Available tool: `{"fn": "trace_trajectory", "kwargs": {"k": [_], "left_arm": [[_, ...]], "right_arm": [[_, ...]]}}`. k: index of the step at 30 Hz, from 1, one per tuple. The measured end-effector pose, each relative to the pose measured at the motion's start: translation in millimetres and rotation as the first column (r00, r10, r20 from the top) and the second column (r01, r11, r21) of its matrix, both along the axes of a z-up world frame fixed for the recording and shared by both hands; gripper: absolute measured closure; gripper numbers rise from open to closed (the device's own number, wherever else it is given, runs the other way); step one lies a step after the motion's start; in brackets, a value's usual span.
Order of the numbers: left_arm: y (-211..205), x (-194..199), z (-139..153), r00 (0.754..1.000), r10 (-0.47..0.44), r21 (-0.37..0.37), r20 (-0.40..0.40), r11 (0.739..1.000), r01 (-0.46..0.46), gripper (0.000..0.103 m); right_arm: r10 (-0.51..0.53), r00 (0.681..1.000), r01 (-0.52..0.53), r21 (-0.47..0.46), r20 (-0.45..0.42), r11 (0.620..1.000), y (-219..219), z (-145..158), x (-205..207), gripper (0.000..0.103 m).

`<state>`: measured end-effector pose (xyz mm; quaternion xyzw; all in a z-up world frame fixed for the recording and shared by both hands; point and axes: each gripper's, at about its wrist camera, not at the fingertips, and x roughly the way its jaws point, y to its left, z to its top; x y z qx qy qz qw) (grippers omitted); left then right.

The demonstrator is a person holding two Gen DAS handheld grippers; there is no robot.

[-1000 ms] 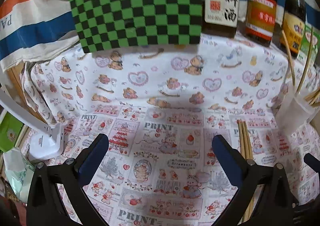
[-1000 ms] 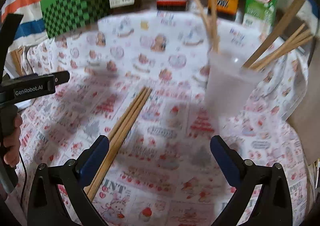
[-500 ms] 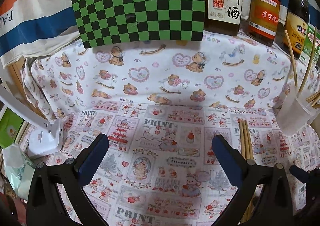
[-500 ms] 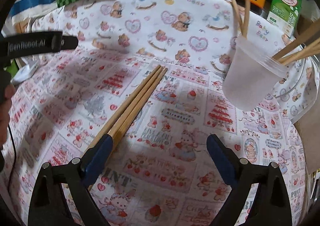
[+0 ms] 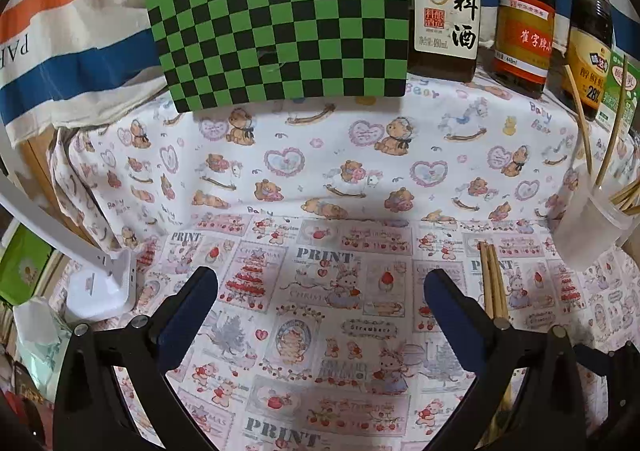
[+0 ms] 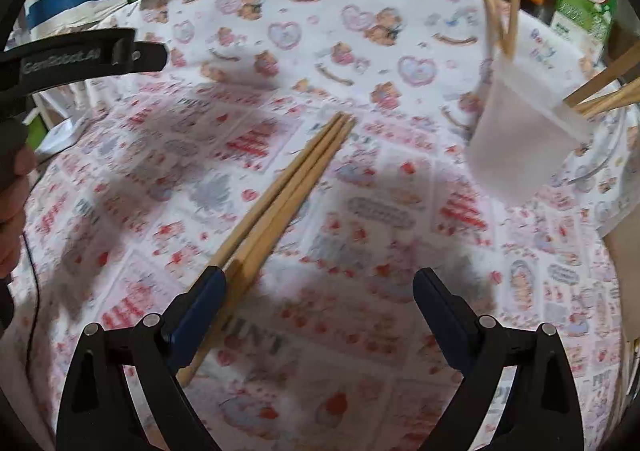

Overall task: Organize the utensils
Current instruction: 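Lower the right gripper onto the loose chopsticks and close on one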

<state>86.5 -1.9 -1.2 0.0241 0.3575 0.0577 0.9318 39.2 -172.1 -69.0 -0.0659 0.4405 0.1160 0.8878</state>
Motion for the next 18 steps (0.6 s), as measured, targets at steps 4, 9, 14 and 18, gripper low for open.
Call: {"fn": "trace_trajectory", "kwargs": {"k": [4, 9, 14, 18], "left_arm": [[0.2, 1.2, -1.3, 1.0, 0.003, 0.007, 0.013, 1.0, -0.003, 0.001], [0.5, 4.9, -6.0, 1.0, 0.008, 0.017, -0.001, 1.0, -0.008, 0.001], [-1.5, 4.4, -6.5, 1.0, 0.007, 0.031, 0.002, 0.999, -0.007, 0.001], [-4.0, 3.8, -6.3, 1.0, 0.009, 0.044, 0.005, 0.999, -0.009, 0.001]], "right_arm": [[0.004, 1.0, -0.004, -0.018, -0.003, 1.0, 0.4, 1.3, -0.9, 0.007], [-0.027, 0.999, 0.027, -0.003, -0.039, 1.0, -6.4, -1.5, 3.5, 0.011], [-0.028, 0.999, 0.028, -0.009, -0.041, 1.0, -6.5, -1.2, 2.9, 0.027], [-0.038, 0.999, 0.039, -0.061, 0.013, 0.997, -3.3, 2.8, -0.1, 0.069]]}}
